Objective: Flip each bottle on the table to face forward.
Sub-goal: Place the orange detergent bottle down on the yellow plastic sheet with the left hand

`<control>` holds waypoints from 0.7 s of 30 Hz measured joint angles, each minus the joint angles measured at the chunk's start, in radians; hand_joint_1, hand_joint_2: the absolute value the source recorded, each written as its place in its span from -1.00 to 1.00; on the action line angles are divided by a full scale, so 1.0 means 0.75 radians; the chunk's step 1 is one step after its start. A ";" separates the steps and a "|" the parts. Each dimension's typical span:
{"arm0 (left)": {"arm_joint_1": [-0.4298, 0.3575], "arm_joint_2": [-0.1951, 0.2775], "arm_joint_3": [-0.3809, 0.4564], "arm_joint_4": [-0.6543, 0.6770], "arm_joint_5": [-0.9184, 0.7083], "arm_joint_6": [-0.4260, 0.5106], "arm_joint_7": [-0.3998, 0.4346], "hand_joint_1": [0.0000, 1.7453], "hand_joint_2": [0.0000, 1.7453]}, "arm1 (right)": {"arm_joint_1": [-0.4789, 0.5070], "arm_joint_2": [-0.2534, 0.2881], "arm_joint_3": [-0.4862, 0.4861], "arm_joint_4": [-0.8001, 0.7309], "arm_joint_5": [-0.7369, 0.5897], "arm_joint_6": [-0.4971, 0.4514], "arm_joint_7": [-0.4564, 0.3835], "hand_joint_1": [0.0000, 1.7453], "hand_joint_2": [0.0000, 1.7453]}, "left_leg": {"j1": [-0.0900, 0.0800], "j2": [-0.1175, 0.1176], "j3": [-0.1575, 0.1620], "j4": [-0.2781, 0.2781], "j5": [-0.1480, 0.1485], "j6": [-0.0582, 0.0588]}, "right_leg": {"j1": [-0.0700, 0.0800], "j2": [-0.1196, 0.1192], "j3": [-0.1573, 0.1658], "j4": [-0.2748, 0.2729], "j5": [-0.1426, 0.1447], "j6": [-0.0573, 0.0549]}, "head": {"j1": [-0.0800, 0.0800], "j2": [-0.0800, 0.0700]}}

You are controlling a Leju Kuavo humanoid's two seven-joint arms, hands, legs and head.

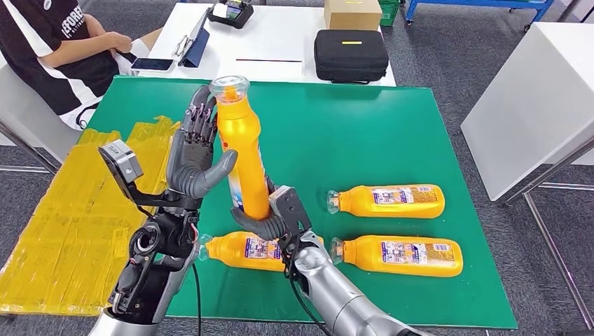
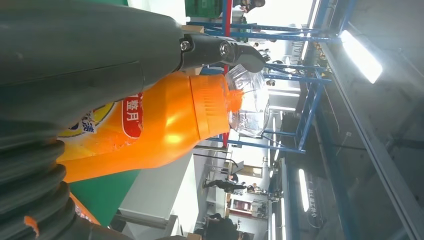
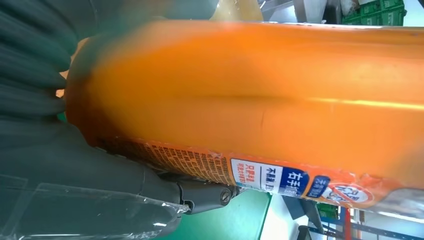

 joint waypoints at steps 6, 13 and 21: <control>-0.002 0.000 -0.021 -0.001 -0.053 0.016 -0.009 -1.00 1.00 | -0.001 0.005 0.026 -0.002 0.096 -0.155 -0.022 1.00 1.00 | 0.000 0.000 0.000 0.000 0.000 0.000 | 0.000 0.000 0.000 0.000 0.000 0.000 | 0.000 0.000; -0.032 0.000 -0.054 0.001 -0.096 0.032 -0.010 -1.00 1.00 | 0.007 0.004 0.062 -0.056 0.239 -0.366 -0.046 1.00 1.00 | 0.000 0.000 0.000 0.000 0.000 0.000 | 0.000 0.000 0.000 0.000 0.000 0.000 | 0.000 0.000; -0.049 0.002 -0.062 0.023 -0.104 0.031 0.006 -1.00 1.00 | 0.021 0.005 0.111 -0.109 0.326 -0.465 -0.067 1.00 1.00 | 0.000 0.000 0.000 0.000 0.000 0.000 | 0.000 0.000 0.000 0.000 0.000 0.000 | 0.000 0.000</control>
